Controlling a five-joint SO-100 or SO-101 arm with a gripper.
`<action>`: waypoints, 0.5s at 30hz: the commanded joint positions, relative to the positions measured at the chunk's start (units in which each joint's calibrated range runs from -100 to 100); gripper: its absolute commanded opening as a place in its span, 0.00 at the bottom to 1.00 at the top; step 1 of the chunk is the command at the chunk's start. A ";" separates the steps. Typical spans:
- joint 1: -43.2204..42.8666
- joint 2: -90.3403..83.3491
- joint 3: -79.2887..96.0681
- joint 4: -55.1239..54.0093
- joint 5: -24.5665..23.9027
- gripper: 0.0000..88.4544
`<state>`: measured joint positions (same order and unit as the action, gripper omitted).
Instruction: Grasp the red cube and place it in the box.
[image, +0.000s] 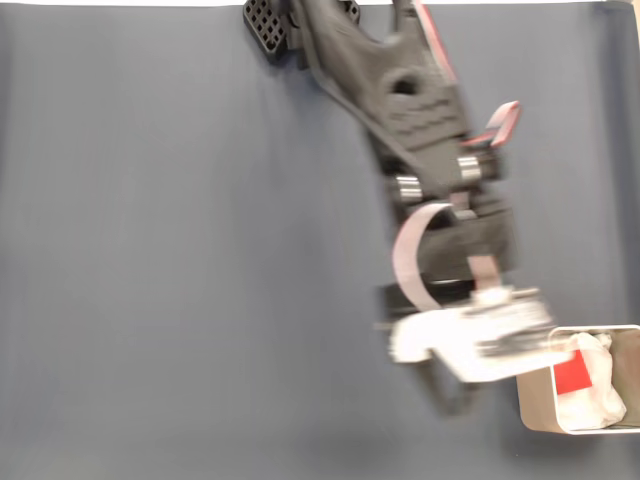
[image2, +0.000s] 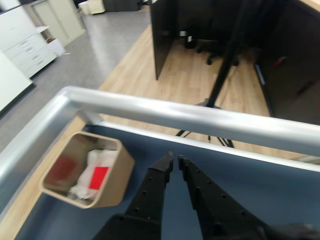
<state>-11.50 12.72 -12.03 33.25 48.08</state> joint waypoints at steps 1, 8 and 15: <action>7.81 -12.90 10.47 -3.58 -0.05 0.00; 14.91 -39.15 44.60 -8.66 0.34 0.00; 13.56 -68.79 77.35 -8.83 0.63 0.00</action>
<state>2.45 -39.38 50.54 25.46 48.42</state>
